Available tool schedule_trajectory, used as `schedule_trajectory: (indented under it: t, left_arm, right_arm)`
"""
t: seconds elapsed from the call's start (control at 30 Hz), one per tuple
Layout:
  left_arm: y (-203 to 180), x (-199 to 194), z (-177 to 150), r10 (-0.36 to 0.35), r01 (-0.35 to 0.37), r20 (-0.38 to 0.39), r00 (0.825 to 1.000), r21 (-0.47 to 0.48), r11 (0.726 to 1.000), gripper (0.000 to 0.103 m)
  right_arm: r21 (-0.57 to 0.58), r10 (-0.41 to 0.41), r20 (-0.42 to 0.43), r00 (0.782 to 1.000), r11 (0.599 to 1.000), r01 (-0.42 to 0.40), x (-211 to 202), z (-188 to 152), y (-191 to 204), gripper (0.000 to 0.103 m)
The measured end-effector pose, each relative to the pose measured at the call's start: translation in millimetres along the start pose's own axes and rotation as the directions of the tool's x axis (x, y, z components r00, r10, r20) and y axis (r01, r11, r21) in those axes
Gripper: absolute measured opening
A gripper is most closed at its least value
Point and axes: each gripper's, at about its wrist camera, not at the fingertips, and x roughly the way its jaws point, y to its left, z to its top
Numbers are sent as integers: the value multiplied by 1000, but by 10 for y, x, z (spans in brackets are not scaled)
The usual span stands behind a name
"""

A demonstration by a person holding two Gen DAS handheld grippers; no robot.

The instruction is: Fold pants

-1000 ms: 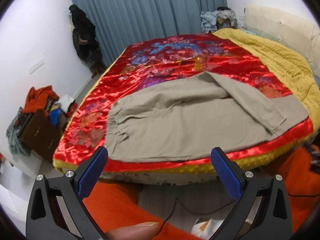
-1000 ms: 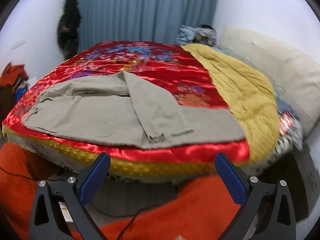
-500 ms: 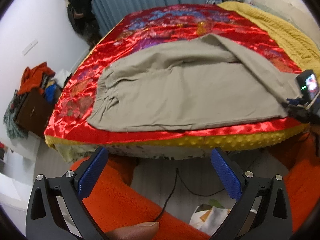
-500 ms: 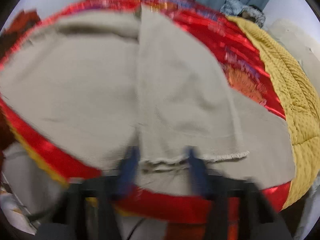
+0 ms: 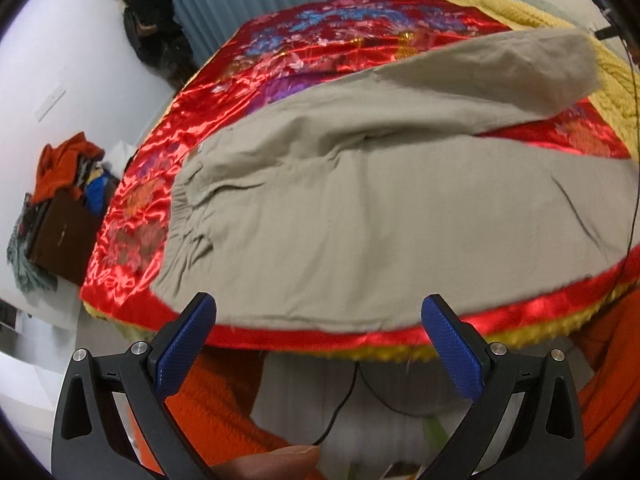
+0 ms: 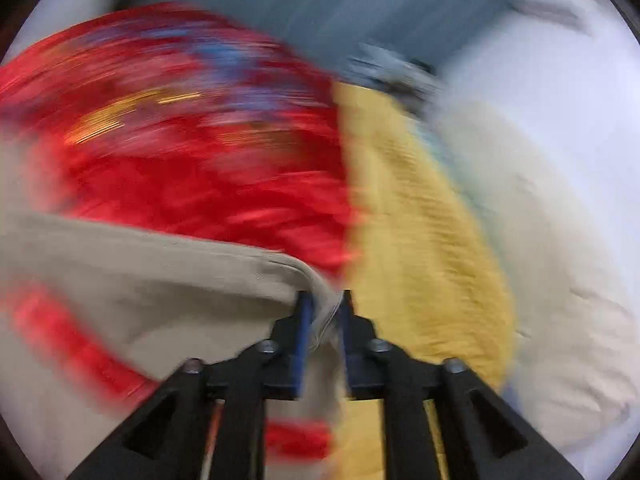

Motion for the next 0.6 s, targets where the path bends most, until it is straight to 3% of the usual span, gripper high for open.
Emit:
schedule_trajectory:
  t: [0.03, 0.1, 0.2, 0.23, 0.3, 0.37, 0.43, 0.53, 0.6]
  left_arm:
    - [-9, 46, 10, -4, 4, -8, 1000, -8, 1000, 102]
    - [5, 167, 17, -9, 8, -33, 999, -20, 1000, 102]
    - [33, 401, 98, -21, 19, -70, 997, -27, 999, 102]
    - [54, 473, 197, -26, 24, -64, 998, -30, 999, 102]
    - [130, 579, 520, -16, 16, 0, 1000, -56, 998, 102]
    - [217, 718, 971, -1, 12, 96, 995, -118, 993, 102]
    - [272, 969, 1382, 13, 17, 161, 987, -185, 983, 102]
    - [257, 1669, 1858, 99, -56, 163, 982, -247, 967, 102]
    - [240, 2244, 1960, 159, -137, 71, 985, -251, 958, 102]
  right_arm:
    - [56, -42, -36, 998, 997, 44, 162, 63, -161, 41]
    - [162, -18, -67, 998, 986, 29, 312, -5, -298, 41]
    - [196, 168, -52, 984, 968, -155, 400, -459, 86, 45]
    - [172, 229, -63, 971, 961, -215, 421, -587, 288, 45]
    - [138, 365, -99, 926, 926, -351, 446, -863, 749, 44]
    - [140, 492, -110, 863, 868, -477, 377, -1038, 1205, 44]
    - [148, 621, -74, 780, 781, -607, 187, -1044, 1645, 44]
    - [117, 788, 7, 615, 610, -784, -184, -733, 2314, 44]
    - [63, 883, 9, 469, 468, -882, -465, -504, 2843, 45]
